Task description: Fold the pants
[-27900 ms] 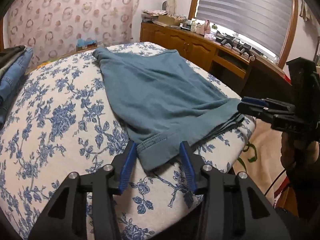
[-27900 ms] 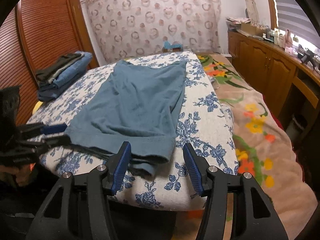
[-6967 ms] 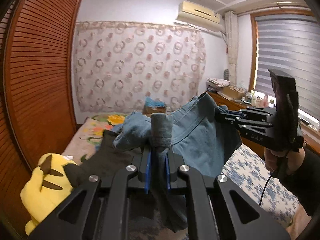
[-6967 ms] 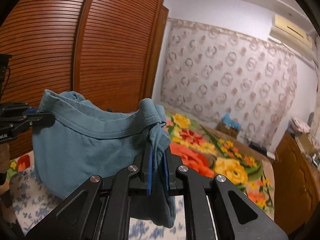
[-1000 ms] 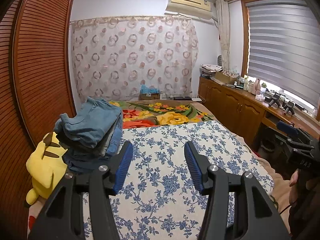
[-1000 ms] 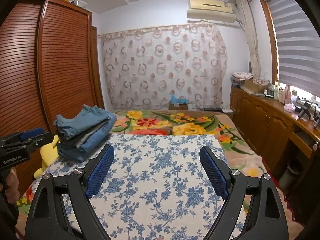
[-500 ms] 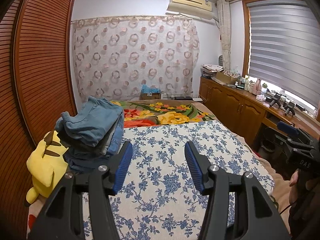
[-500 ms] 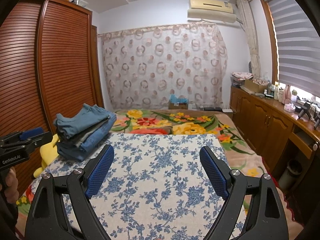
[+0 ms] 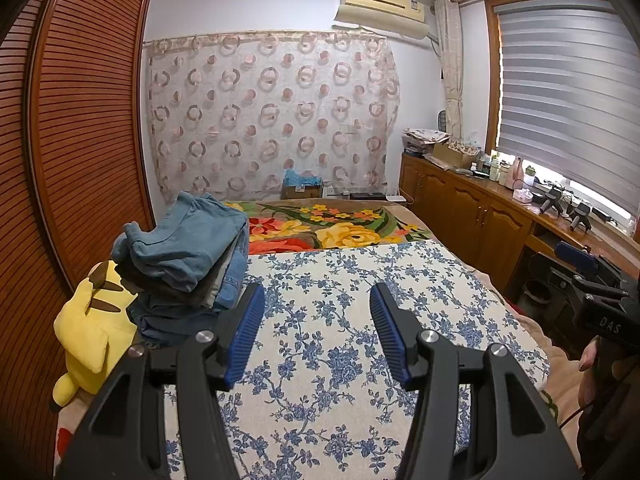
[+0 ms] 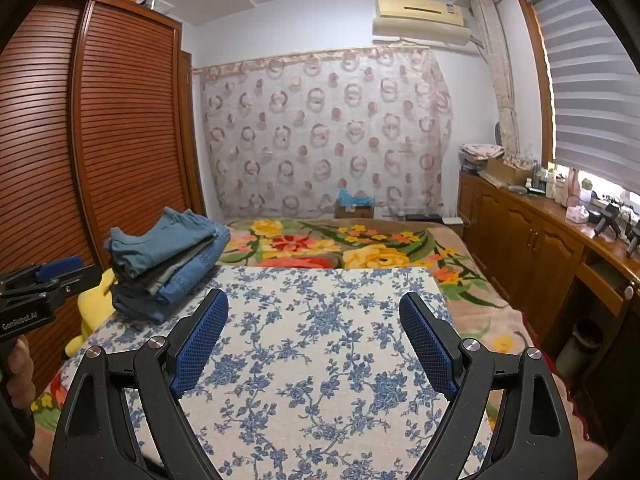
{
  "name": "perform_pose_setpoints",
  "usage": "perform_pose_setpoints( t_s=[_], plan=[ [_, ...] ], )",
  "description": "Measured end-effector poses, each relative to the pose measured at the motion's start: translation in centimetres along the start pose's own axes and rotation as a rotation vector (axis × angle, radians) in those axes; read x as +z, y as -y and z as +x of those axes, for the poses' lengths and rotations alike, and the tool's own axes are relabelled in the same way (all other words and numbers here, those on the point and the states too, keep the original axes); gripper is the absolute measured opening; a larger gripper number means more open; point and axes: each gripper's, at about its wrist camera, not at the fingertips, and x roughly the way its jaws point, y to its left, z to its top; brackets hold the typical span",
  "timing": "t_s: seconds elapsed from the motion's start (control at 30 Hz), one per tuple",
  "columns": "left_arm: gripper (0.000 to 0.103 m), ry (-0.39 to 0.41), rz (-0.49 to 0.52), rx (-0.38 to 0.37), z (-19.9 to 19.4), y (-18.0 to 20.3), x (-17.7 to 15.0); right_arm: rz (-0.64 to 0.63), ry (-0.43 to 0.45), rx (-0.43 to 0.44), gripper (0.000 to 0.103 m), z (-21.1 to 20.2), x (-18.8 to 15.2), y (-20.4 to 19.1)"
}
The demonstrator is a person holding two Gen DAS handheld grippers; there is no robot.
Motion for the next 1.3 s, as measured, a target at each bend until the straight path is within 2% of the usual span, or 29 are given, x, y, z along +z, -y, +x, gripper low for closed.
perform_pose_setpoints(
  t_s=[1.3],
  plan=[
    [0.056, 0.003, -0.002, 0.006, -0.2, -1.1, -0.1, 0.001, 0.001, -0.002, 0.089, -0.1, 0.0, 0.1]
  ],
)
